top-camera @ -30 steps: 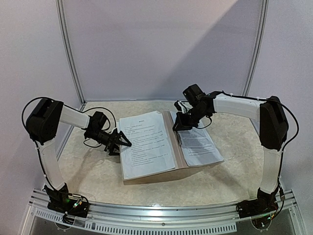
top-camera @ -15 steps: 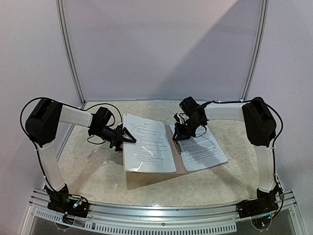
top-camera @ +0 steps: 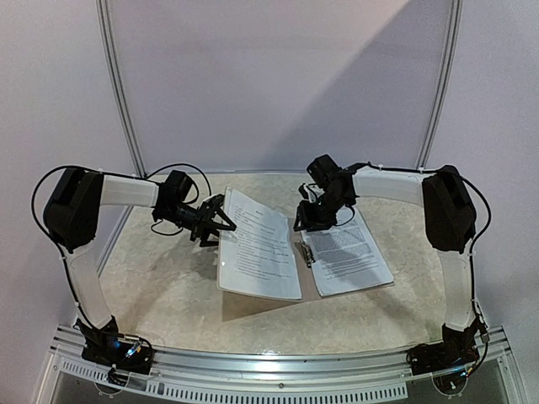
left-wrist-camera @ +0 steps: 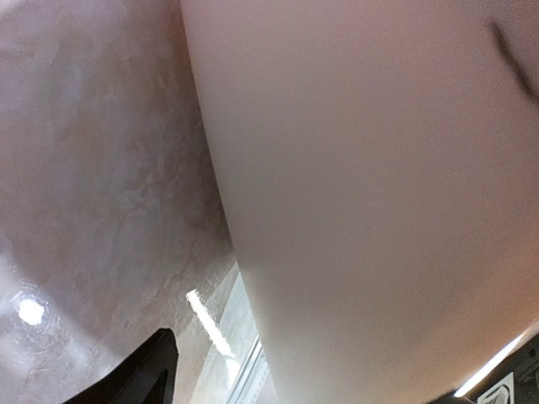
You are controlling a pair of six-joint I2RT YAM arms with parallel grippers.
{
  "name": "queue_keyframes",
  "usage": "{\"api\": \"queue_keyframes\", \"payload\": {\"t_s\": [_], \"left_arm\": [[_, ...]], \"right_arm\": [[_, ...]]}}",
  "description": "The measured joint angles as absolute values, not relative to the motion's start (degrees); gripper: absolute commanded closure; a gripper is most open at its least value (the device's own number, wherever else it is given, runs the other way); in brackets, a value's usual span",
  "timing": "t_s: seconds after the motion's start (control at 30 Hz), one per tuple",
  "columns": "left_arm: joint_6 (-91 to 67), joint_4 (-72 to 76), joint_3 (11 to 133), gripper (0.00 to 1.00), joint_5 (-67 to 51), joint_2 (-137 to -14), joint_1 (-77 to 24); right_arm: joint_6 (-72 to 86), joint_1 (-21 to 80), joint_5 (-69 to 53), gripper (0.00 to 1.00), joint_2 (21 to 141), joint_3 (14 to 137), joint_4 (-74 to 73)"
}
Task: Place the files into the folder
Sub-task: Close the folder with files at the center of the board.
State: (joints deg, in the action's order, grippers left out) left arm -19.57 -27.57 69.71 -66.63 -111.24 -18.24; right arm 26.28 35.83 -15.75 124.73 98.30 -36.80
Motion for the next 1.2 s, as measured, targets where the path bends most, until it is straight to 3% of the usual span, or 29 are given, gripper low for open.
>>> {"api": "queue_keyframes", "payload": {"t_s": [0.17,0.33,0.43,0.57,0.93,1.2], "left_arm": [[-17.91,-30.35,71.02,0.21,-66.57,-111.48,-18.26],[-14.0,-35.53,76.82,0.19,-66.63,-111.87,-18.61],[-11.31,-38.13,80.34,0.19,-66.57,-111.87,-19.35],[-9.41,-39.9,82.08,0.18,-66.08,-111.87,-20.73],[-8.19,-41.25,84.05,0.17,-64.86,-112.77,-23.14],[-9.04,-40.6,91.74,0.01,-63.96,-113.58,-26.04]], "right_arm": [[25.32,32.42,-7.68,0.65,117.97,94.87,-41.5],[25.52,20.01,0.23,0.8,109.34,85.01,-44.82],[25.82,13.43,4.36,0.87,109.54,80.09,-45.5],[25.26,12.45,6.7,0.95,112.42,78.0,-47.57],[23.46,14.35,3.57,0.97,116.46,80.44,-47.11],[22.96,17.72,-2.55,0.96,117.62,82.19,-48.23]]}}
